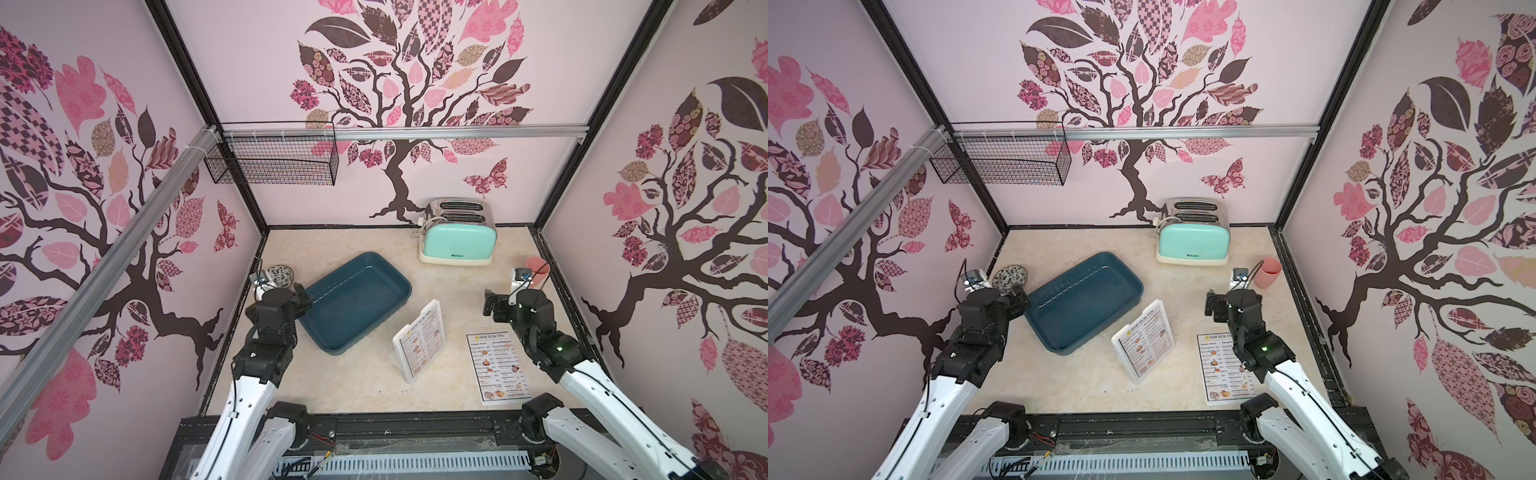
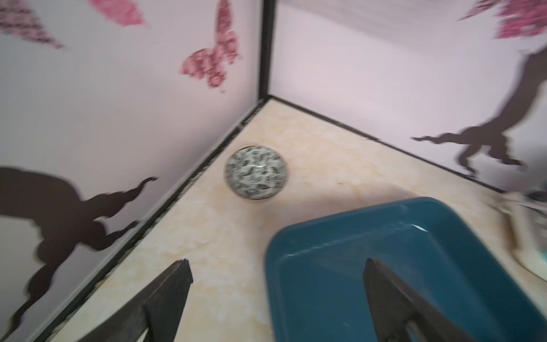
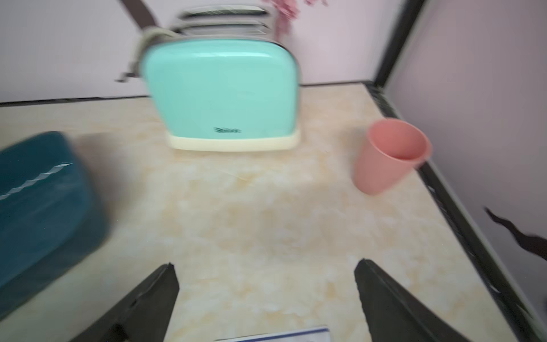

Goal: Replace the menus in the menu holders
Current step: Reset both arms

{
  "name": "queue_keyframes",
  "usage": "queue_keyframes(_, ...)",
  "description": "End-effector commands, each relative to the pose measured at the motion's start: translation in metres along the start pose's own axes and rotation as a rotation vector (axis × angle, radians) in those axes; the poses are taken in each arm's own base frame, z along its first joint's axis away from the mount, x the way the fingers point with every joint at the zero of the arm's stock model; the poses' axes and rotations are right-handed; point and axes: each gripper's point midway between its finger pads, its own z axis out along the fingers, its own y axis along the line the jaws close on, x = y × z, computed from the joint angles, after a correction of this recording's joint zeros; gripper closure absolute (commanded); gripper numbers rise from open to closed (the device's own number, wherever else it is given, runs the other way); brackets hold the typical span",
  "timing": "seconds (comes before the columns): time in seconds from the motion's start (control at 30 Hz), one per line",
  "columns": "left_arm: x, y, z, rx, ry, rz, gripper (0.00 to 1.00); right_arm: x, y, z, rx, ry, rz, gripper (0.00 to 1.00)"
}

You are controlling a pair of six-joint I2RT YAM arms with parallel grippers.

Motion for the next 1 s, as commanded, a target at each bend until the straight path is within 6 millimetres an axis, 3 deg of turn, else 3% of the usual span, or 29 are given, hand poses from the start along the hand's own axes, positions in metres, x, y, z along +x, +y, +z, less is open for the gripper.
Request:
queue_keyframes(0.0, 0.022, 0.016, 0.023, -0.023, -0.007, -0.011, 0.02, 0.004, -0.046, 0.03, 0.112, -0.087, 0.099, 0.0)
queue_keyframes(0.13, 0.043, 0.004, 0.048, 0.035, -0.053, -0.038, 0.02, 0.03, -0.053, 0.065, 0.139, -0.115, -0.023, 0.0)
queue_keyframes(0.23, 0.052, -0.004, 0.061, 0.073, -0.08, -0.053, 0.02, 0.044, -0.04, 0.084, 0.052, -0.097, -0.028, 0.0)
queue_keyframes(0.27, 0.054, -0.007, 0.066, 0.086, -0.089, -0.058, 0.02, 0.038, -0.033, 0.091, 0.022, -0.108, -0.04, 0.0)
queue_keyframes(0.3, 0.057, -0.011, 0.07, 0.098, -0.103, 0.109, 0.02, 0.035, -0.03, 0.096, 0.008, -0.096, -0.04, 0.0)
queue_keyframes(0.4, 0.061, -0.022, 0.08, 0.151, -0.128, 0.111, 0.02, 0.02, -0.019, 0.108, -0.071, -0.166, -0.023, 0.0)
queue_keyframes(0.47, 0.063, -0.027, 0.087, 0.176, -0.14, 0.107, 0.02, 0.024, -0.011, 0.12, -0.12, -0.104, -0.015, 0.0)
queue_keyframes(0.57, 0.063, -0.036, 0.098, 0.211, -0.152, 0.105, 0.02, 0.027, 0.005, 0.113, -0.224, -0.168, -0.017, 0.0)
queue_keyframes(0.7, 0.061, -0.057, 0.113, 0.289, -0.164, 0.132, 0.02, 0.032, -0.001, 0.11, -0.194, -0.224, -0.002, 0.0)
queue_keyframes(0.8, 0.08, -0.073, 0.127, 0.368, -0.137, 0.165, 0.03, 0.033, -0.002, 0.112, -0.191, -0.221, -0.001, 0.0)
queue_keyframes(0.9, 0.082, -0.072, 0.141, 0.333, -0.126, 0.152, 0.02, 0.034, -0.002, 0.113, -0.188, -0.212, -0.002, 0.0)
queue_keyframes(0.97, 0.084, -0.071, 0.14, 0.303, -0.109, 0.17, 0.02, 0.033, -0.002, 0.113, -0.187, -0.213, 0.001, 0.0)
